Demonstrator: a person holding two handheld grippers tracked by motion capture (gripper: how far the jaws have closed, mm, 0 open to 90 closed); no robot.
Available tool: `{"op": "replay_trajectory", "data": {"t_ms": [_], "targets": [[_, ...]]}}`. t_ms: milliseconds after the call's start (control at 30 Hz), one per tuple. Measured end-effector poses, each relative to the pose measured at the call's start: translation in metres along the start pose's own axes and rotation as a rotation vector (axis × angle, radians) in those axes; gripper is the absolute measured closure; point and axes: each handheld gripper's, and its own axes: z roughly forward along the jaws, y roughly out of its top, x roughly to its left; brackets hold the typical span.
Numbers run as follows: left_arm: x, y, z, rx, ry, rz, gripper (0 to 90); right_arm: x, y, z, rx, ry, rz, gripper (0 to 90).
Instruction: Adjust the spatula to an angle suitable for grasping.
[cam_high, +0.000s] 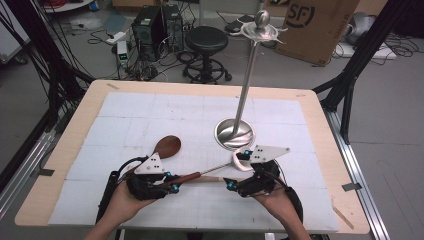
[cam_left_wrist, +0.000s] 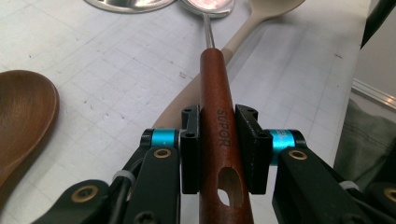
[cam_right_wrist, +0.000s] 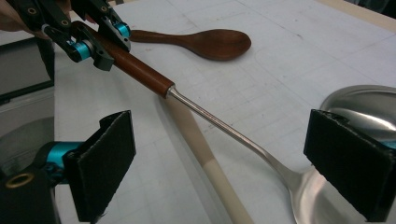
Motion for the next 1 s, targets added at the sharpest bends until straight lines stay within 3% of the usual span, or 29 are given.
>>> {"op": "replay_trajectory", "data": {"t_ms": [133, 233, 767, 833, 1000], "targets": [[0.001, 0.003, 0.002, 0.001, -0.003, 0.001, 72.6, -0.001, 0.003, 0.007, 0.000, 0.011, 0.000, 8.1], [0.001, 0.004, 0.002, -0.001, -0.005, -0.002, 72.6, -0.001, 0.004, 0.012, 0.003, 0.043, -0.014, 18.7], [0.000, 0.017, 0.004, -0.016, -0.007, 0.002, 72.6, 0.004, 0.013, 0.053, 0.091, 0.113, -0.048, 23.2], [0.000, 0.018, 0.004, -0.020, -0.008, 0.003, 72.6, 0.004, 0.014, 0.058, 0.091, 0.111, -0.067, 24.1], [-0.001, 0.018, 0.004, -0.022, -0.004, 0.002, 72.6, 0.005, 0.014, 0.070, 0.124, 0.118, -0.060, 26.5]]}}
